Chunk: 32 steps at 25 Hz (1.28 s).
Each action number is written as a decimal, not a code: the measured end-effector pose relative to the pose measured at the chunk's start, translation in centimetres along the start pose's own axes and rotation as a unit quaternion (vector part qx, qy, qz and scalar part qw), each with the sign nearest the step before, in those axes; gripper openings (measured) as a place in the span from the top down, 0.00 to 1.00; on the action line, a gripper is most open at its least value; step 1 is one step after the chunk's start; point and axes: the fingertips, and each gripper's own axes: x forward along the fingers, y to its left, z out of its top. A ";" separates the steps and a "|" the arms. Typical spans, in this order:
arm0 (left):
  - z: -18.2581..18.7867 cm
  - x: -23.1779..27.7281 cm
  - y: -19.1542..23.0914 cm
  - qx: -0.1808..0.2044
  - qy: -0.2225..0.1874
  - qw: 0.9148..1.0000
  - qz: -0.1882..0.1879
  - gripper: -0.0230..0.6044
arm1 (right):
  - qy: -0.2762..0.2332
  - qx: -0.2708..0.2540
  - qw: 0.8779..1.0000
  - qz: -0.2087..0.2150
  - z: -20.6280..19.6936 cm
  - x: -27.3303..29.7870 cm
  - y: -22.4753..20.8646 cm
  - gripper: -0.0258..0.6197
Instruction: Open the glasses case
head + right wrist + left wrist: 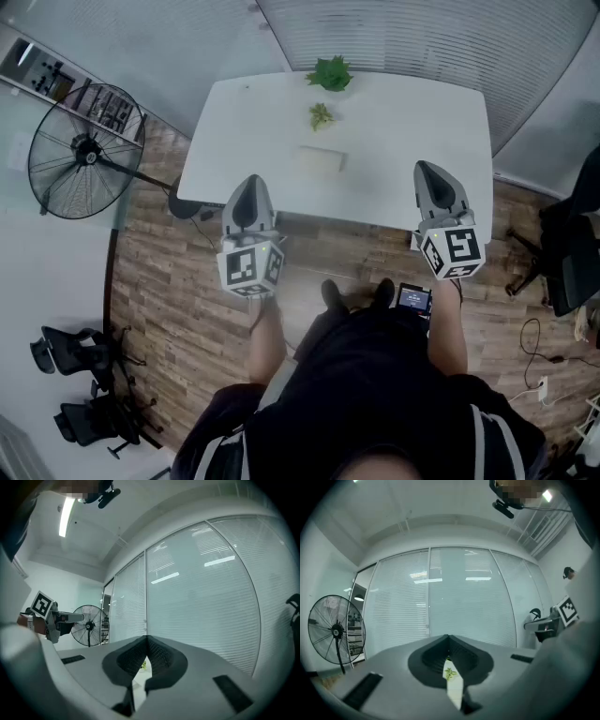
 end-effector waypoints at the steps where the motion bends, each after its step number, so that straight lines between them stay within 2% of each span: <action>1: 0.0 -0.2 0.1 0.001 0.002 1.000 -0.002 0.96 | 0.001 0.000 1.000 0.000 0.1 0.0 0.4 0.94; 13: -0.7 0.2 0.3 0.000 0.012 1.000 -0.014 0.96 | -0.007 -0.008 1.000 0.007 0.7 0.5 1.6 0.94; 22: -0.8 0.6 -1.3 0.023 0.034 0.999 -0.016 0.96 | -0.026 0.018 0.999 0.028 0.0 0.2 0.3 0.94; 27: -3.0 1.9 0.5 0.014 0.045 0.999 -0.027 0.96 | -0.017 0.020 0.999 0.027 -1.2 2.4 1.4 0.94; 32: -4.1 4.7 3.9 0.005 0.036 0.998 -0.047 0.96 | -0.001 -0.008 1.000 0.015 -1.1 6.4 3.3 0.94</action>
